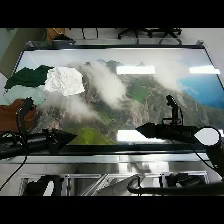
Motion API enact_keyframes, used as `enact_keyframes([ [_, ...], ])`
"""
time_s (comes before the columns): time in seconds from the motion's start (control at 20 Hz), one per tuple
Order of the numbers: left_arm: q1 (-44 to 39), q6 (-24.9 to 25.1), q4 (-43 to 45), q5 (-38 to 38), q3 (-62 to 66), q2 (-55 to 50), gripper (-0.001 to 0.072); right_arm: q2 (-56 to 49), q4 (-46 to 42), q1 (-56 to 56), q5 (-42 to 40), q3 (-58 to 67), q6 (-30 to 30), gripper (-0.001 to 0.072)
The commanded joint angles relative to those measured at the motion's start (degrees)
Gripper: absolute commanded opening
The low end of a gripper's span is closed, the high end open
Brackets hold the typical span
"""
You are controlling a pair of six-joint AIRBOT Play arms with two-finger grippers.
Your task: Fold the shirts.
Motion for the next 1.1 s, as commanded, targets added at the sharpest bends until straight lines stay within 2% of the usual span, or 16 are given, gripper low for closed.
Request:
enact_keyframes([
  [0.0,0.0,0.0,0.0,3.5,0.0,0.0,0.0015,0.0,0.0,0.0,0.0,0.0,0.0,0.0014],
  [0.15,-0.1,0.0,-0.1,6.4,0.0,0.0,0.0015,-0.6,0.1,0.0,0.0,0.0,0.2,0.0014],
  [0.3,0.0,0.0,0.8,13.5,0.0,-0.1,0.0018,-2.2,0.4,0.0,0.0,0.0,0.2,0.0015],
  [0.35,0.0,0.0,1.9,17.6,0.0,-0.3,0.0087,-3.0,0.4,0.0,-0.1,0.0,0.2,0.0015],
  [0.4,0.0,0.0,3.5,22.7,0.3,-1.4,0.0498,-3.8,0.4,0.0,-0.9,0.0,0.2,0.0016],
  [0.45,0.2,-0.2,4.8,26.7,0.9,-3.3,0.0703,-4.8,0.4,0.0,-1.8,0.0,0.2,0.0018],
  [0.55,2.2,-0.2,7.3,30.4,3.6,-9.2,0.0703,-6.4,0.3,0.0,-3.4,0.0,-0.7,0.0022],
  [0.6,4.0,-0.1,7.9,31.1,5.2,-13.0,0.0704,-7.2,0.2,0.0,-4.1,0.0,-1.8,0.0057],
  [0.65,6.1,-0.1,7.8,31.6,7.1,-17.4,0.0704,-8.0,-0.4,0.0,-5.2,0.0,-2.6,0.0263],
  [0.7,8.2,-0.1,7.8,31.8,9.1,-21.7,0.0704,-8.9,-1.0,0.0,-6.7,0.0,-2.8,0.0431],
  [0.9,14.8,-0.1,7.6,32.2,19.6,-42.1,0.0704,-11.7,-1.2,-0.1,-11.3,0.0,-2.8,0.0439],
  [1.05,15.4,-0.1,7.6,32.8,28.3,-57.9,0.0704,-13.3,-2.2,-0.1,-13.6,0.0,-2.8,0.0439],
])
